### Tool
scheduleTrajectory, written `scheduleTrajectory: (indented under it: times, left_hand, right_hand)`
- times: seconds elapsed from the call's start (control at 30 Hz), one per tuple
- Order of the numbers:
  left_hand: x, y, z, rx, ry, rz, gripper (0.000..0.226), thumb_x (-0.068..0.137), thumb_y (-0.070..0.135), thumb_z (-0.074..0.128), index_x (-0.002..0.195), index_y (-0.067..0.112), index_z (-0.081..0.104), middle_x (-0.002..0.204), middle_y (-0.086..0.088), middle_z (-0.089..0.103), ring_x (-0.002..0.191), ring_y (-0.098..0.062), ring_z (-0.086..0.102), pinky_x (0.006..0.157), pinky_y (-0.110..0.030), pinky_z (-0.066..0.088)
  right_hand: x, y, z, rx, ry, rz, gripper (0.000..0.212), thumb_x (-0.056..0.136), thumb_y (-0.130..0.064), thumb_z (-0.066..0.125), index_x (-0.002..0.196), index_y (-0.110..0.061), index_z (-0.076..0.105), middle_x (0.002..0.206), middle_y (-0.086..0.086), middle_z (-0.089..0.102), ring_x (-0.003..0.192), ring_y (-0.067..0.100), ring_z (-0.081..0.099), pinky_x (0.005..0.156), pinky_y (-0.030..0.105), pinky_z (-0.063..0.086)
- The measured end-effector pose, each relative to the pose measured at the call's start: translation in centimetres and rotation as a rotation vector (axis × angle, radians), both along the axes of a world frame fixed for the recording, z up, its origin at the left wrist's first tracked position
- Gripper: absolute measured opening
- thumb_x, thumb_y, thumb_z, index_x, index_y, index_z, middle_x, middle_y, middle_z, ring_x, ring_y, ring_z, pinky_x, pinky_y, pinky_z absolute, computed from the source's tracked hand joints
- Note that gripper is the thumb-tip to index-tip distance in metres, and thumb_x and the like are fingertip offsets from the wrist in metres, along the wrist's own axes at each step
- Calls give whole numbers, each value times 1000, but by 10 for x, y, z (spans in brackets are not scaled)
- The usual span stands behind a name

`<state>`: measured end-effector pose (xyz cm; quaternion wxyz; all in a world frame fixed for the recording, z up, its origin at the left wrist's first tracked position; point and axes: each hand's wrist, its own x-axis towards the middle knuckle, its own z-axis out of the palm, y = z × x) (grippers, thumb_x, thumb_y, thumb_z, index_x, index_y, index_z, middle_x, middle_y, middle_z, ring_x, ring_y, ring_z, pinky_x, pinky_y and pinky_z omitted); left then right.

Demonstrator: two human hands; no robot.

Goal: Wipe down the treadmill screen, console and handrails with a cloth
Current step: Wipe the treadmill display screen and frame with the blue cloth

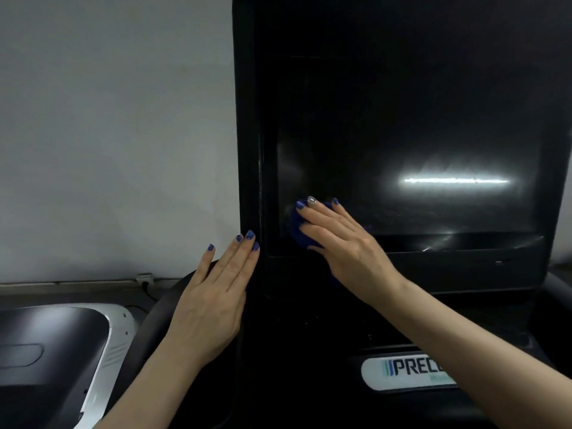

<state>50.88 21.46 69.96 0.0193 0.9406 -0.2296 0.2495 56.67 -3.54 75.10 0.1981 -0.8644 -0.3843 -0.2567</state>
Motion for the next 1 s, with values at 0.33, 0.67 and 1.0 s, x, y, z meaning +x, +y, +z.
scheduleTrajectory:
  times: [0.33, 0.67, 1.0]
  left_hand:
    - [-1, 1, -1, -24, 32, -17, 64, 91, 12, 35, 154, 6, 26, 164, -10, 20, 151, -21, 19, 122, -49, 16]
    - [-5, 0, -4, -29, 48, -12, 61, 93, 13, 32, 153, 3, 27, 164, -11, 20, 151, -22, 19, 121, -50, 17]
    - [-15, -5, -12, -64, 143, 27, 62, 101, 30, 35, 156, 7, 20, 166, -9, 11, 153, -19, 11, 123, -47, 12]
  right_hand:
    - [-13, 13, -13, -70, 25, 45, 33, 95, -8, 61, 127, -4, 61, 149, 9, 45, 145, 20, 32, 120, 44, 26]
    - [-24, 29, -36, 0, -29, -2, 32, 94, -4, 60, 125, -1, 63, 146, 12, 48, 142, 24, 37, 121, 42, 24]
    - [-42, 29, -48, 33, -36, -100, 30, 97, -17, 56, 122, -6, 66, 145, 8, 50, 140, 20, 40, 119, 44, 28]
